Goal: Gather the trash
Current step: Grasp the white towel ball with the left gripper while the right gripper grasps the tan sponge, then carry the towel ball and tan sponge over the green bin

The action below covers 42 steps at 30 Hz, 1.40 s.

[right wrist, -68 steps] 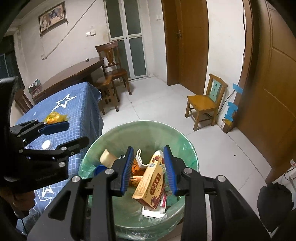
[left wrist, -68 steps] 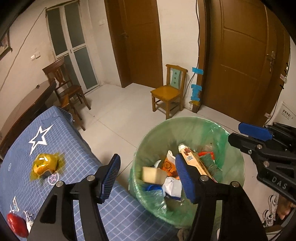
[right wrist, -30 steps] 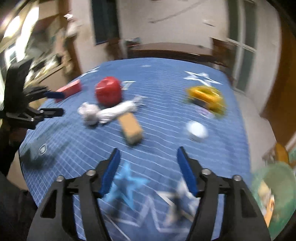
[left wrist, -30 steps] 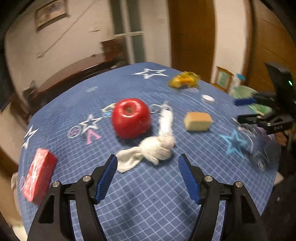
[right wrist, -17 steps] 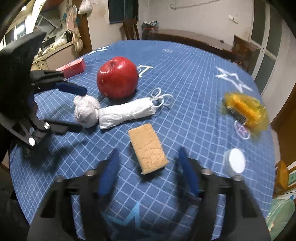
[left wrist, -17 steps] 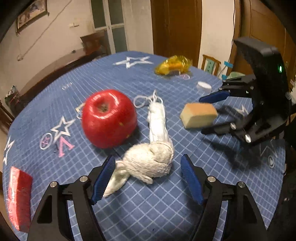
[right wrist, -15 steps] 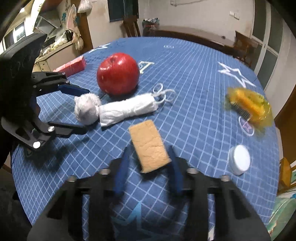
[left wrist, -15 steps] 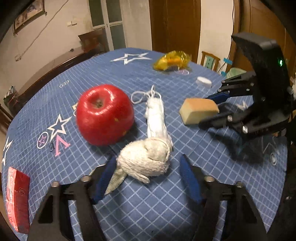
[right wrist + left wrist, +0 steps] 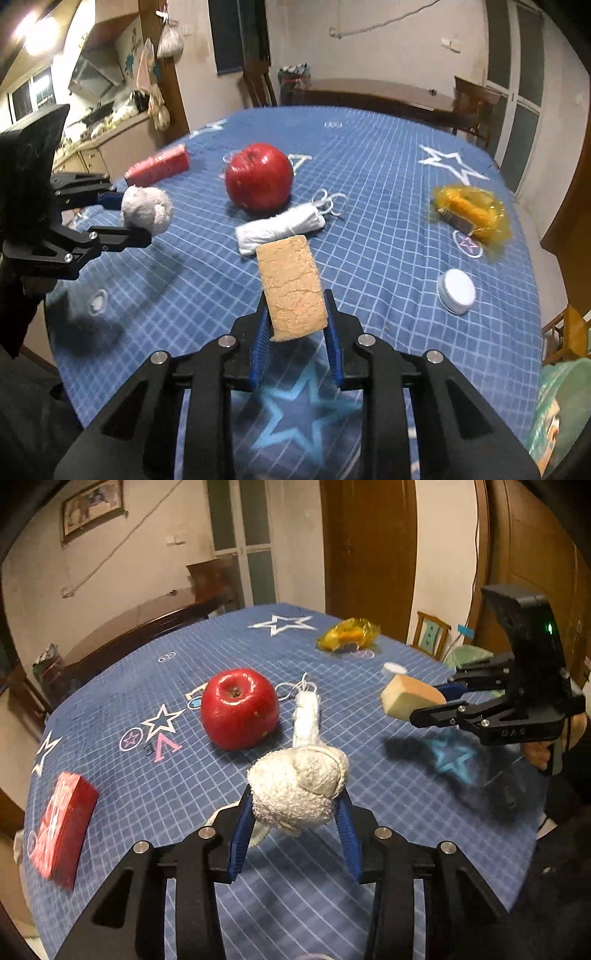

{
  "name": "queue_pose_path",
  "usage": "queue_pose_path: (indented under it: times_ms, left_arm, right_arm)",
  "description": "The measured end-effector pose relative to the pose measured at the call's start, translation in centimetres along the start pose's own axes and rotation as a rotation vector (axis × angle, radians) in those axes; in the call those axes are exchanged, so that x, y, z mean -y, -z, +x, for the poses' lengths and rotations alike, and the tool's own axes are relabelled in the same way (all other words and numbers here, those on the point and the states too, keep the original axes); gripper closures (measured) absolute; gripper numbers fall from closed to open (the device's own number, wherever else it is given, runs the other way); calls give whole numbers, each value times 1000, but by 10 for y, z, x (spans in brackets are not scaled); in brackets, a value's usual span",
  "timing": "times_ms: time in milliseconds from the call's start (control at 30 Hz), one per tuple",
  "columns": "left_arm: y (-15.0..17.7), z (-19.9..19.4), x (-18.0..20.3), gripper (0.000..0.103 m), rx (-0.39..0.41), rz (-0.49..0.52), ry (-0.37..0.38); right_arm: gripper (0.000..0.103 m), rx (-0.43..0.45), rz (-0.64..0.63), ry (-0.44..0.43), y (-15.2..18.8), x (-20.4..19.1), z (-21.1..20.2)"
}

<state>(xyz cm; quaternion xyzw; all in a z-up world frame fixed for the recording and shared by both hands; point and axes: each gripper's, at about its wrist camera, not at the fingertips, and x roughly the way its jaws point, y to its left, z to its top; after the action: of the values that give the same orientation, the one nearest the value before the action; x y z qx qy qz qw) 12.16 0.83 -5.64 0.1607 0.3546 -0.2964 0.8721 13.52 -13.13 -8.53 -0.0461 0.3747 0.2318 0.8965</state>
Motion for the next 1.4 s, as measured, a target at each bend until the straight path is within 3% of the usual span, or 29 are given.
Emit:
queue_pose_path:
  times_ms: [133,367,800,1133,1400]
  left_arm:
    - [-10,-11,24,60,10,-33,0]
    - [-42,11,91,60,-2,18,-33]
    - [-144,39,195,60,91,154,-33]
    - [-211,80,289,60,130,284,65]
    - [-241,118,355,60,117,348,147]
  right_arm:
    - [78,50,45,3,6,-2,-20]
    - [78,89,114,75,19,13,-52]
    - [78,194,301,371,46,101,-162]
    - [78,212,435,587,67,168,-227]
    - [78,151,529,680,95,208,-230]
